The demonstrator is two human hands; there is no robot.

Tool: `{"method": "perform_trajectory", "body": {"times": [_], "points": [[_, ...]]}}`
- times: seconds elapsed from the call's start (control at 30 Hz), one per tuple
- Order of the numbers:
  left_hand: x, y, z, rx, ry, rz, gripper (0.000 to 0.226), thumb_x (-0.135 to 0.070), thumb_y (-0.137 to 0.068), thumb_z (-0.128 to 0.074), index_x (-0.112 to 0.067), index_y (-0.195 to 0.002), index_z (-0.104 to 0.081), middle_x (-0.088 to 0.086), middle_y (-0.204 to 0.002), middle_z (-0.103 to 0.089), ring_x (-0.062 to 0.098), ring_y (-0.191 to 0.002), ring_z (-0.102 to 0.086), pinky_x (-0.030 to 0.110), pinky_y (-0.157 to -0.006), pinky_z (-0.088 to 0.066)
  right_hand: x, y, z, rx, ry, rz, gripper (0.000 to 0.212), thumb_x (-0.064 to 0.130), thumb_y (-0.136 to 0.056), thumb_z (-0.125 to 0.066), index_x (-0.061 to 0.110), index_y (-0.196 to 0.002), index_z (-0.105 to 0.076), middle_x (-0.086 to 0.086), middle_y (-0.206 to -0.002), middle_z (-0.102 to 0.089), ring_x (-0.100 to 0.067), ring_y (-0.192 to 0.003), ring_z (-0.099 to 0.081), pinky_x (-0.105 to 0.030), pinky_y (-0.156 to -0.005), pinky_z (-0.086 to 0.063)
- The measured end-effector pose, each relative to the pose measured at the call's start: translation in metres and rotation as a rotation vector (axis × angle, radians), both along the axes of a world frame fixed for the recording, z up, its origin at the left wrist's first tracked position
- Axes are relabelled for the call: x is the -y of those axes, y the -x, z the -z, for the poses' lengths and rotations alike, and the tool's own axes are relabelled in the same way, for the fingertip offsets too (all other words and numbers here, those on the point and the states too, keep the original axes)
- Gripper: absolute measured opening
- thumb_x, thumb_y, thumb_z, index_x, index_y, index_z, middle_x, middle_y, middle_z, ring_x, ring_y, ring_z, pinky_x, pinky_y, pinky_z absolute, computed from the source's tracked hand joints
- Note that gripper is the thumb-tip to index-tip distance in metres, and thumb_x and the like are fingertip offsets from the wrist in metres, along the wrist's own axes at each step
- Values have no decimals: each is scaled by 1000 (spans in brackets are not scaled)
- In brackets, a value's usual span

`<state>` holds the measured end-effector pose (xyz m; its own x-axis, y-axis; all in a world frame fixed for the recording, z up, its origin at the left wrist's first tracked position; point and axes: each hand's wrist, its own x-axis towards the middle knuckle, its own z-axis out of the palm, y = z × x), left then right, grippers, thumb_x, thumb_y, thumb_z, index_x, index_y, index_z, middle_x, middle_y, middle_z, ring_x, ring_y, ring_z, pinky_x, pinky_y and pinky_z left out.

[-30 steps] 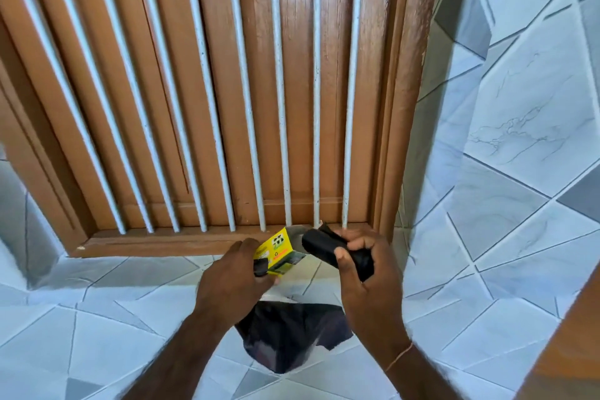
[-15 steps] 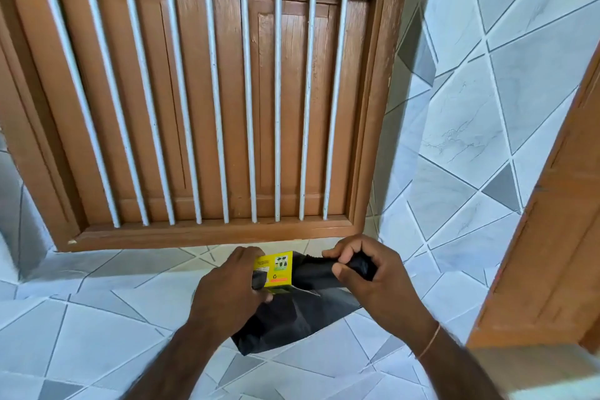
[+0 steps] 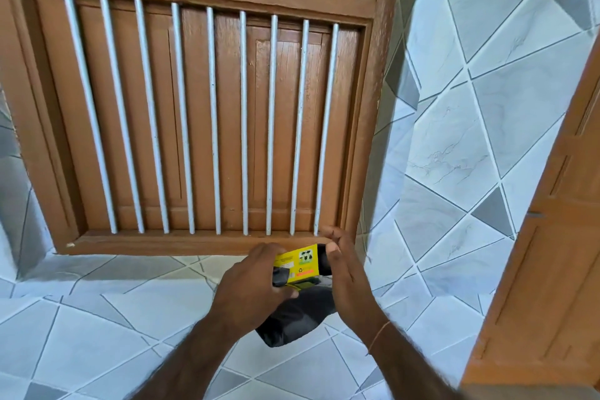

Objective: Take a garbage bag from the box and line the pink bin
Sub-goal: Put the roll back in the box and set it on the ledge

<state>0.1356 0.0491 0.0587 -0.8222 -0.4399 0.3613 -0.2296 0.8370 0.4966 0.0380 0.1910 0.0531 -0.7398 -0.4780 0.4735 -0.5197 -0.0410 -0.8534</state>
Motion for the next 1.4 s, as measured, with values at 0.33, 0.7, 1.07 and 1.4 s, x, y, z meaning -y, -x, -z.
{"method": "perform_trajectory", "body": {"times": [0.33, 0.7, 1.07, 1.4], "points": [[-2, 5, 3, -18, -84, -42, 66, -53, -67, -79, -37, -121, -45, -15, -118, -56, 10, -99, -58, 27, -83, -52, -27, 25, 6, 353, 151, -31, 36, 13, -90, -64, 36, -118, -59, 7, -123, -61, -15, -115, -59, -43, -95, -54], [-10, 0, 0, 55, -22, -24, 68, -52, -70, -78, -37, -125, -41, -14, -123, -55, 11, -105, -58, 23, -82, -46, -18, 3, 10, -156, -38, 255, 24, 27, -90, -65, 28, -114, -60, 10, -107, -65, -5, -103, -60, -27, -89, -54], [-10, -8, -5, 63, 88, -50, 67, -56, -73, -72, -37, -128, -39, -14, -128, -51, 15, -107, -61, 29, -86, -50, -3, -17, 18, 251, 203, 173, 42, 55, -83, -50, 25, -111, -62, 1, -103, -69, -19, -100, -68, -45, -84, -59], [-21, -10, -4, 49, 147, -40, 69, -57, -76, -69, -35, -134, -39, -13, -134, -46, 15, -110, -60, 26, -87, -48, 13, -31, 22, 337, 310, 204, 22, 26, -100, -42, 21, -112, -60, 1, -105, -68, -15, -94, -68, -14, -68, -55]]}}
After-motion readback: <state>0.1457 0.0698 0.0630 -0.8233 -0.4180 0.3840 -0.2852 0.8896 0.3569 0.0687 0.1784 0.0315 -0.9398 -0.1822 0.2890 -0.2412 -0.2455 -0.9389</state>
